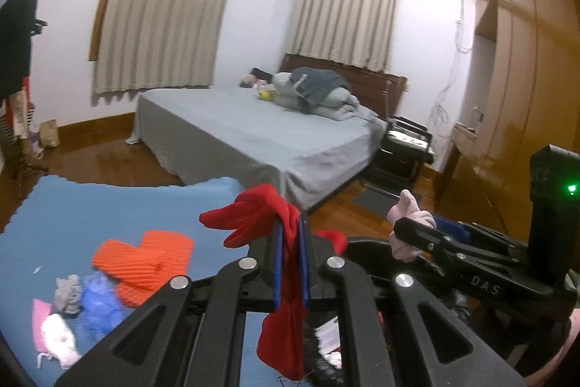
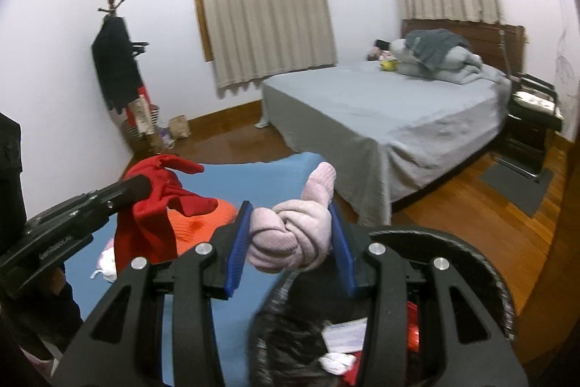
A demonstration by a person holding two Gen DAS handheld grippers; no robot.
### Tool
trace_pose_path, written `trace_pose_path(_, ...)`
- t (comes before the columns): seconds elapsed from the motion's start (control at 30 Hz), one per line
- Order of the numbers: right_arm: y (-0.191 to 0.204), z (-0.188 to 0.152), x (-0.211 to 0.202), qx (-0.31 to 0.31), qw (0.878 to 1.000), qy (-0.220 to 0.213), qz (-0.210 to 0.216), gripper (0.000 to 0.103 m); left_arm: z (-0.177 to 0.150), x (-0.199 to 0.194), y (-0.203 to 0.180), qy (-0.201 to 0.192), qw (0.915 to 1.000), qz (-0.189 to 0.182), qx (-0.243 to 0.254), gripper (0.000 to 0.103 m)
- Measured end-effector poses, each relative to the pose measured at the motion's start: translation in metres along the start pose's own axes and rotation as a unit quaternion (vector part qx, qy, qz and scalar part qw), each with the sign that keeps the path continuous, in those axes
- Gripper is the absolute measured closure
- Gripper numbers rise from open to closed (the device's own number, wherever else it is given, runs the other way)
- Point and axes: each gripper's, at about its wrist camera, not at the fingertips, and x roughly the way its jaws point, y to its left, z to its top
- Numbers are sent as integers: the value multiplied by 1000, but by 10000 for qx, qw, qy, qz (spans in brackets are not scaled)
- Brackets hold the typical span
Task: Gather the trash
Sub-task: 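Carry glove and pink cloth over the black bin and open both grippers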
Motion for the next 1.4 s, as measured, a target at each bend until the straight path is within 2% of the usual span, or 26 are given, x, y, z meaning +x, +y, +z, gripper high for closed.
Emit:
trace_pose_path(0.3,-50,-18,-20,232,9979,29,-599,62,-5,32,-44,222,9982,-527,161,95)
trace_pose_path(0.53,-76,-32,-28,381,9951,100,-907,62,-12,56,-72,428,9947,-864,350,95)
trace_pose_path(0.97,-99,-50,-33,597,9907,213,-1207,59,-25,85,-102,760,9896,-1125,484,95)
trace_pose_path(1.03,-103,-53,-33,642,9894,249,-1276,58,-25,89,-101,817,9887,-1179,440,89)
trace_pose_path(1.1,-105,-54,-32,678,9885,278,-1323,48,-25,96,-100,909,9872,-1247,389,71)
trace_pose_path(1.17,-106,-55,-33,705,9867,238,-1442,32,-26,98,-98,979,9856,-1334,335,60)
trace_pose_path(1.33,-103,-52,-40,666,9853,46,-1571,9,-26,93,-87,957,9883,-1153,296,55)
trace_pose_path(1.4,-103,-49,-40,658,9860,-12,-1530,6,-22,84,-79,792,9919,-940,317,41)
